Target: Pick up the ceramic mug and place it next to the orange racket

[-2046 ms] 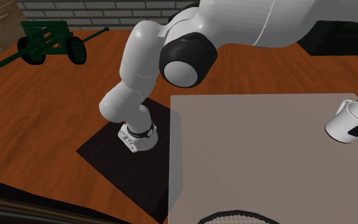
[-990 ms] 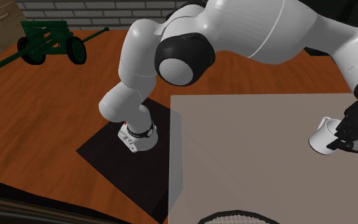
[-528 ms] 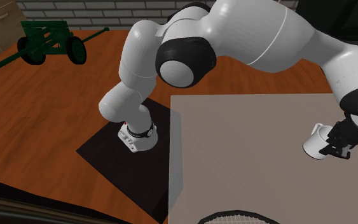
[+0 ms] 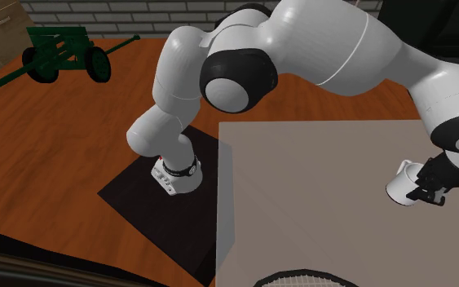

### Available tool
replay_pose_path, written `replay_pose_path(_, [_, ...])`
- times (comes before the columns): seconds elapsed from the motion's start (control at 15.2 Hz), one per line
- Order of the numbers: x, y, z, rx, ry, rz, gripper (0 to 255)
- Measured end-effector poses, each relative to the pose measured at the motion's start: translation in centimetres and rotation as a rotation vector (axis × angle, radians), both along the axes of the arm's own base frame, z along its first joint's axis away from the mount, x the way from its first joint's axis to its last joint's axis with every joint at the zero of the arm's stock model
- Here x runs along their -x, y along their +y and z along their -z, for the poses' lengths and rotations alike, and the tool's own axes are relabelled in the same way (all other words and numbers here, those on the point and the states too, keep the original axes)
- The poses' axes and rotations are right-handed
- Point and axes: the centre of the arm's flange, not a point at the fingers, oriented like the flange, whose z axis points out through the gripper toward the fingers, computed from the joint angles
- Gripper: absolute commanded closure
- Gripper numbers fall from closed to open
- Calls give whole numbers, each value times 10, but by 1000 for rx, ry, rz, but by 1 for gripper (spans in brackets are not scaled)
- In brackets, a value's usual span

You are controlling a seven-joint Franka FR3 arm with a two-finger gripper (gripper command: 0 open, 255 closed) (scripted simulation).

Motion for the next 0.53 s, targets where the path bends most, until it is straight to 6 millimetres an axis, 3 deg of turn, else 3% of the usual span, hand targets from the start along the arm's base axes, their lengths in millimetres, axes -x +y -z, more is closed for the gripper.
replay_pose_path(0.4, [0,0,0,0,0,0,0])
replay_pose_path(0.53, [0,-2,-15,0,-1,0,0])
